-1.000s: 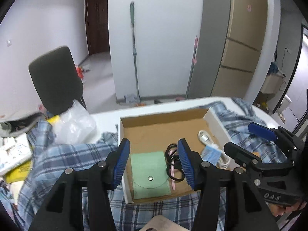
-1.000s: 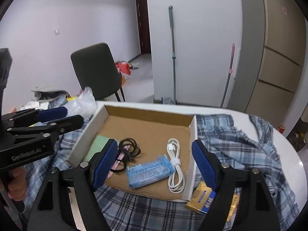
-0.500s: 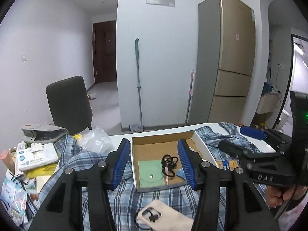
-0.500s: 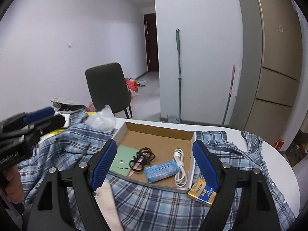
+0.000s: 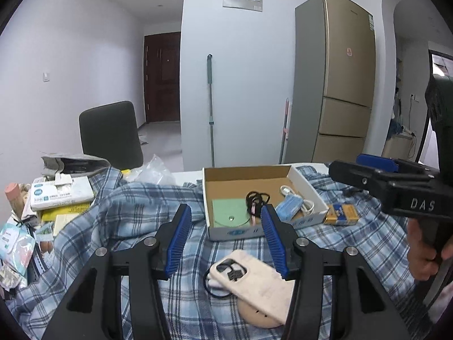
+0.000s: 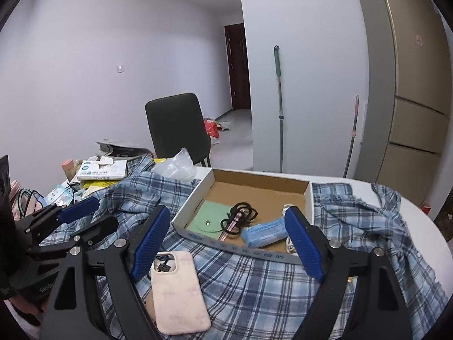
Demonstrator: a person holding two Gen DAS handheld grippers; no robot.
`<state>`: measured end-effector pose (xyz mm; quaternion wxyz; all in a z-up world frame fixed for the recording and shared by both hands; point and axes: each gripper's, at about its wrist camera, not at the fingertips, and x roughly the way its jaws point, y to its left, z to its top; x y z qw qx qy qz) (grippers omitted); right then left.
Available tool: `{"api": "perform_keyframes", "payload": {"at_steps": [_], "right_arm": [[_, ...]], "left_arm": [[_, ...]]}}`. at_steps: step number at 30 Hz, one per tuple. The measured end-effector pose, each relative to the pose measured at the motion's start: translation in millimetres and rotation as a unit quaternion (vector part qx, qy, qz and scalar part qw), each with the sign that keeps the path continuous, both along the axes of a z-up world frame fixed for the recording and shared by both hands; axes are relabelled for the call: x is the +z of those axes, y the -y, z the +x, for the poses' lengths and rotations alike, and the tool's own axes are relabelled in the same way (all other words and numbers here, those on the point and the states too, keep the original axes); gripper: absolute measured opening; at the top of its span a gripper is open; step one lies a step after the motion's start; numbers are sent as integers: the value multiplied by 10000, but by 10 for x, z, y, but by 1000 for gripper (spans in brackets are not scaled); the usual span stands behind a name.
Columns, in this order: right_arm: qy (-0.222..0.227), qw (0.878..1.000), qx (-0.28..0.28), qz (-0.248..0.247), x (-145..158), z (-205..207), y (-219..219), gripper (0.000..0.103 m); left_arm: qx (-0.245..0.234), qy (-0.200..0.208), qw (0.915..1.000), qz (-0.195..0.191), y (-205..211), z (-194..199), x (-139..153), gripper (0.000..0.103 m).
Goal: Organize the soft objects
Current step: 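Lower the right gripper onto the cream phone case and grasp it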
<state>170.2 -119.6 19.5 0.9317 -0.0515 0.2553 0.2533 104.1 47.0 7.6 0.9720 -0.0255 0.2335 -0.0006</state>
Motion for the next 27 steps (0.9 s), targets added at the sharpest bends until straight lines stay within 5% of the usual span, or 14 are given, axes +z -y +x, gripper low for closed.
{"api": "perform_keyframes", "payload": {"at_steps": [8, 10, 15, 27], "right_arm": [[-341, 9992, -2, -219, -362, 136, -80, 82], [-435, 9987, 17, -273, -449, 168, -102, 82], [-565, 9973, 84, -464, -625, 187, -184, 83], [-1279, 9891, 503, -534, -995, 244, -341, 84]], "left_arm": [[59, -113, 9993, -351, -165, 51, -344, 55], [89, -109, 9995, -266, -166, 52, -392, 73], [269, -18, 9986, -463, -288, -12, -406, 85], [244, 179, 9984, -467, -333, -82, -376, 86]]}}
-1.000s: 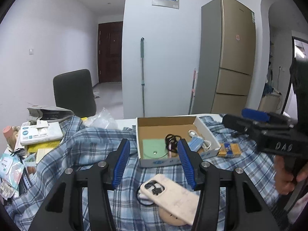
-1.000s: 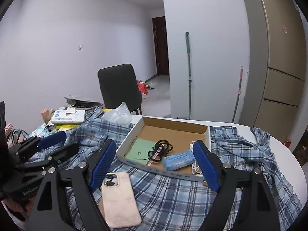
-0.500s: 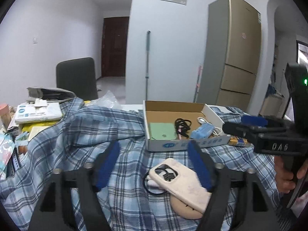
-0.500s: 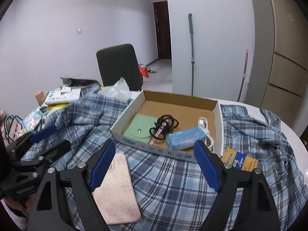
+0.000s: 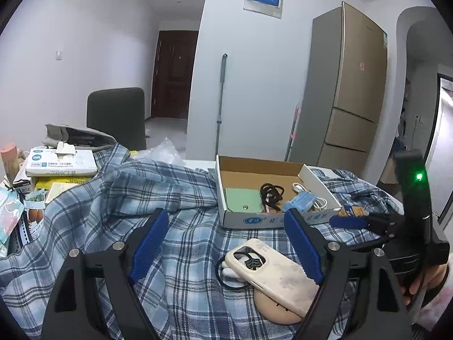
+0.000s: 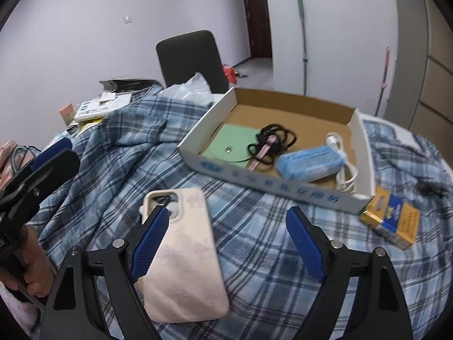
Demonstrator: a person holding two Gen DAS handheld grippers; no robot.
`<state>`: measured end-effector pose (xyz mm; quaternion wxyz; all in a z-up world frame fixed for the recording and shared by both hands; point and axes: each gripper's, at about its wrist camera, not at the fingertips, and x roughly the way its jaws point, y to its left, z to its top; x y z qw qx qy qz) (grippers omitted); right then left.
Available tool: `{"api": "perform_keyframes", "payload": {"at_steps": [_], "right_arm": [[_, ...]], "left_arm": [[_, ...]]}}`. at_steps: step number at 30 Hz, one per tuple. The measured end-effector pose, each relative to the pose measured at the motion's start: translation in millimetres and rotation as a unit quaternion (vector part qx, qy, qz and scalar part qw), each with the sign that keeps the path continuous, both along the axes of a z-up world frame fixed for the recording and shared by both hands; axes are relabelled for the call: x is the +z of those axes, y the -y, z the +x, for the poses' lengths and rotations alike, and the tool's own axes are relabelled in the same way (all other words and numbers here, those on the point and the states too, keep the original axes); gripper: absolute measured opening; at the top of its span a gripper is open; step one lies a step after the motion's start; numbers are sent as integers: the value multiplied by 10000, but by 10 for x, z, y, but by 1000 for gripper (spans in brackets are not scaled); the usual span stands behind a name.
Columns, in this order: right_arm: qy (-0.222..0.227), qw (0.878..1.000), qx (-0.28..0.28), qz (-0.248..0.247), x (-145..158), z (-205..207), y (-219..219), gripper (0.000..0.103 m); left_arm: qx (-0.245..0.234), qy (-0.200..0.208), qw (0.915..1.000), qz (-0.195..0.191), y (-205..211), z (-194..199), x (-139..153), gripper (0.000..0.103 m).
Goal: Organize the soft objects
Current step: 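Lower the right gripper onto the cream phone case and grasp it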
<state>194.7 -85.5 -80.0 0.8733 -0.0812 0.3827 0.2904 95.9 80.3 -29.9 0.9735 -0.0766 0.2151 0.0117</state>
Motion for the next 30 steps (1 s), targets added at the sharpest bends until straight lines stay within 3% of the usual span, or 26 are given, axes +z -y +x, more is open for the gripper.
{"api": "perform_keyframes", "payload": {"at_steps": [8, 16, 30], "right_arm": [[-352, 9987, 350, 132, -134, -25, -109, 84], [-787, 9945, 680, 142, -339, -51, -236, 84], [-903, 9911, 978, 1, -491, -100, -347, 76]], "left_arm": [[-16, 496, 9988, -41, -63, -160, 158, 86], [-81, 527, 9984, -213, -109, -180, 182, 86], [-160, 555, 9980, -256, -109, -191, 183, 86]]}}
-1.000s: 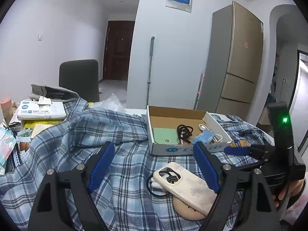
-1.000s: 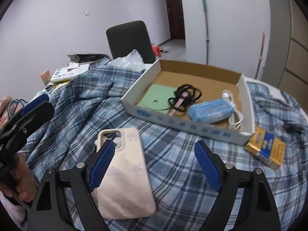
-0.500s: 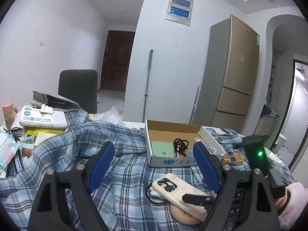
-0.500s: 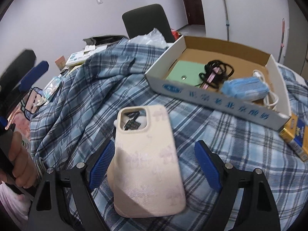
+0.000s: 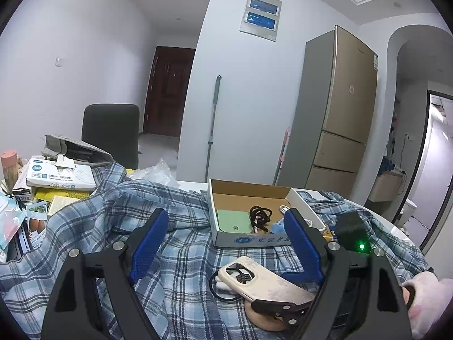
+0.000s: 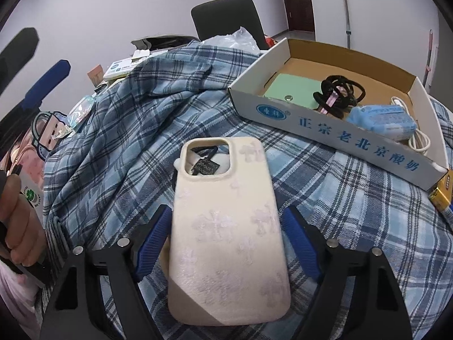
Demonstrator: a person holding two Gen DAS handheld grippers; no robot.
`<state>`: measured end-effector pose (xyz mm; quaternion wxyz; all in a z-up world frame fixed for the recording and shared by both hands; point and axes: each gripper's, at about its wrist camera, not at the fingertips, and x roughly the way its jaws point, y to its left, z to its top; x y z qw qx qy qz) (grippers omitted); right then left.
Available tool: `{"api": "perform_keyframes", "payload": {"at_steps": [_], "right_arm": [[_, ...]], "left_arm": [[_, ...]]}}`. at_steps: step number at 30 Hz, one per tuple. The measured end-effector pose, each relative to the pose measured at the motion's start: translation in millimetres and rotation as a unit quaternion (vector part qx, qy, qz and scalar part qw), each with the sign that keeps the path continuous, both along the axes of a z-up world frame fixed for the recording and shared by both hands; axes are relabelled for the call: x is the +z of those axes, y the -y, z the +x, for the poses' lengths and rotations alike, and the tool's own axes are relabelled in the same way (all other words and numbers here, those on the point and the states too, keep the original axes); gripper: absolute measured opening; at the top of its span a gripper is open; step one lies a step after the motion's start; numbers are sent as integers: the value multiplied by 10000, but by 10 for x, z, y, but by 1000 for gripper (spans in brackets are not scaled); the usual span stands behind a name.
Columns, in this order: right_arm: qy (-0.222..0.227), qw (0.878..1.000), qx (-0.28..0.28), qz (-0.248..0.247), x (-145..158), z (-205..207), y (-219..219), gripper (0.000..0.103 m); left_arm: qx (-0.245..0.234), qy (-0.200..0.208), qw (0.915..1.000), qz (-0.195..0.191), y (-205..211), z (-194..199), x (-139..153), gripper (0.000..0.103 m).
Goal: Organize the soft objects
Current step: 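Lower the right gripper onto the cream phone case and grasp it, then grasp the tan round perforated lid with the left gripper while the right gripper holds the case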
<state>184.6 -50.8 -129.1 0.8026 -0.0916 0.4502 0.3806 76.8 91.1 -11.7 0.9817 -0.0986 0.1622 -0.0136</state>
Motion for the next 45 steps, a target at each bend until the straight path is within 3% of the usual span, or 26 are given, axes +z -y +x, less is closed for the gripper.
{"api": "perform_keyframes", "payload": {"at_steps": [7, 13, 18, 22, 26, 31, 35, 45], "right_arm": [[234, 9996, 83, -98, 45, -38, -29, 72], [715, 9973, -174, 55, 476, -93, 165, 72], [1042, 9929, -551, 142, 869, -148, 490, 72], [1271, 9885, -803, 156, 1062, -227, 787, 72], [1440, 9843, -999, 214, 1131, -279, 1011, 72], [1496, 9812, -1167, 356, 1101, -274, 1182, 72], [1397, 9809, -1259, 492, 1022, -236, 1291, 72], [1213, 9819, -1324, 603, 889, -175, 1391, 72]], "left_arm": [[19, -11, 10000, -16, -2, -4, -1, 86], [-76, -34, 10000, 55, 14, 13, 9, 86], [-658, -613, 9957, 229, 137, 119, -37, 86], [-1160, -1180, 9851, 470, 343, 174, -164, 86], [-1673, -2043, 9617, 734, 604, 302, -371, 86], [-2056, -2685, 9366, 915, 832, 428, -628, 86], [-2077, -2873, 9293, 1032, 885, 513, -727, 86], [-2133, -3329, 9149, 821, 875, 720, -905, 86]]}}
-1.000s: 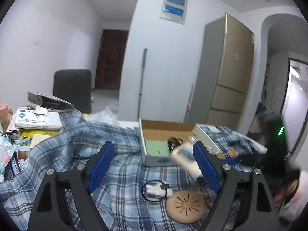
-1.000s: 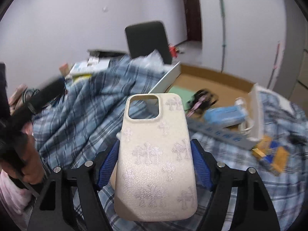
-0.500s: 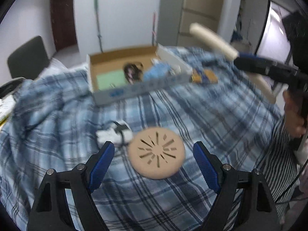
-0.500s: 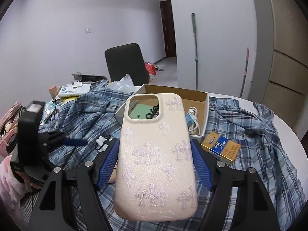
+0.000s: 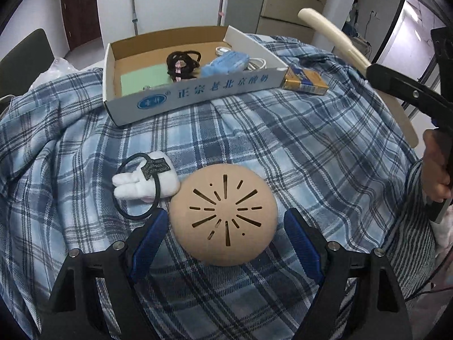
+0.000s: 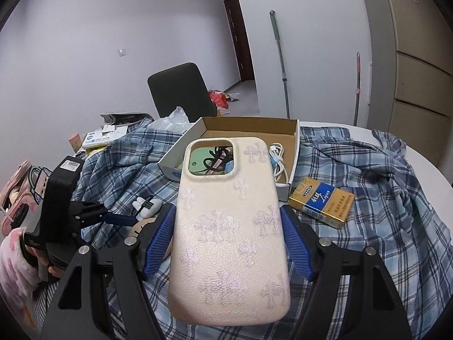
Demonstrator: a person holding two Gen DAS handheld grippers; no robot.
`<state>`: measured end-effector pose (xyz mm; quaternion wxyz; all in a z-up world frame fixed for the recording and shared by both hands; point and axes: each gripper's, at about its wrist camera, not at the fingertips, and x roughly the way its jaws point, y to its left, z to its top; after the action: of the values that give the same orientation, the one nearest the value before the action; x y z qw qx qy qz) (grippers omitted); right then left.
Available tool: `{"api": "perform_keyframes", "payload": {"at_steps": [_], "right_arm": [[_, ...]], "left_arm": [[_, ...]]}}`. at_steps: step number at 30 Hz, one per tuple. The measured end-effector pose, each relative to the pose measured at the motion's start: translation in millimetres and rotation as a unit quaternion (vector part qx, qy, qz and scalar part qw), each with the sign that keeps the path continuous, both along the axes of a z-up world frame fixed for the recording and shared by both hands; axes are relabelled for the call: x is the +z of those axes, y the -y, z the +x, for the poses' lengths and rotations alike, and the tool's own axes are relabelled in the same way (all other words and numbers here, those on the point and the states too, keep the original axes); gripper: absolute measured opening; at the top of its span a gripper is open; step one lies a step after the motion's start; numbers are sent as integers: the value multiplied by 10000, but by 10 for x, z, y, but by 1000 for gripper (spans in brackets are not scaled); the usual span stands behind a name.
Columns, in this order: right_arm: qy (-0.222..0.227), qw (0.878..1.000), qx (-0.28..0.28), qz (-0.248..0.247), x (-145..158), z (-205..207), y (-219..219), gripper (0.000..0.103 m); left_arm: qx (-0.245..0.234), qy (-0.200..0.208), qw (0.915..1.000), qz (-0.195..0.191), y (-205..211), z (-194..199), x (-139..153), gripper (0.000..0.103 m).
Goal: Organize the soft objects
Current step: 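Grasp the tan round perforated lid with the left gripper while the right gripper holds the case, then lower the tan lid and cream case into the box and open both grippers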
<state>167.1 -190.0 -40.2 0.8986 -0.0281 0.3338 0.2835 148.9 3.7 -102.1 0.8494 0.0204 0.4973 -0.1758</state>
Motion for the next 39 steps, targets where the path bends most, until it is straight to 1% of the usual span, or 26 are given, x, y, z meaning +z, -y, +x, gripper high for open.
{"api": "perform_keyframes", "payload": {"at_steps": [5, 7, 10, 12, 17, 19, 21, 27, 31, 34, 39], "right_arm": [[10, 10000, -27, 4, -6, -4, 14, 72], [-22, 10000, -6, 70, -16, -6, 15, 72], [-74, 10000, 51, 6, -54, -7, -18, 72], [-65, 10000, 68, -7, -56, -13, -25, 72], [-13, 10000, -1, -13, -39, -15, -2, 72], [-30, 10000, -38, -23, -45, 2, 7, 72], [-30, 10000, -71, -37, -45, 12, 13, 72], [106, 9997, -199, -27, 39, 1, 33, 72], [292, 9993, -220, -88, 156, -72, -17, 72], [444, 9986, -248, -110, 282, -117, -61, 72], [699, 9967, -381, -130, 571, -116, -116, 72]], "left_arm": [[27, -104, 9999, 79, 52, 85, -43, 86], [1, -107, 9998, 170, 94, 105, -50, 86], [-41, -112, 9994, 338, 161, 142, -75, 86], [-34, -130, 9992, 378, 168, 162, -94, 86], [-12, -88, 9992, 390, 183, 184, -98, 86], [14, -6, 9992, 393, 176, 166, -76, 82], [55, 106, 9989, 445, 172, 122, -23, 81], [122, 372, 9989, 259, 113, -41, 240, 81], [197, 731, 9970, 159, 89, -134, 522, 81], [316, 1062, 9938, 28, 79, -143, 773, 81], [619, 1619, 9848, -73, 57, -99, 1201, 81]]}}
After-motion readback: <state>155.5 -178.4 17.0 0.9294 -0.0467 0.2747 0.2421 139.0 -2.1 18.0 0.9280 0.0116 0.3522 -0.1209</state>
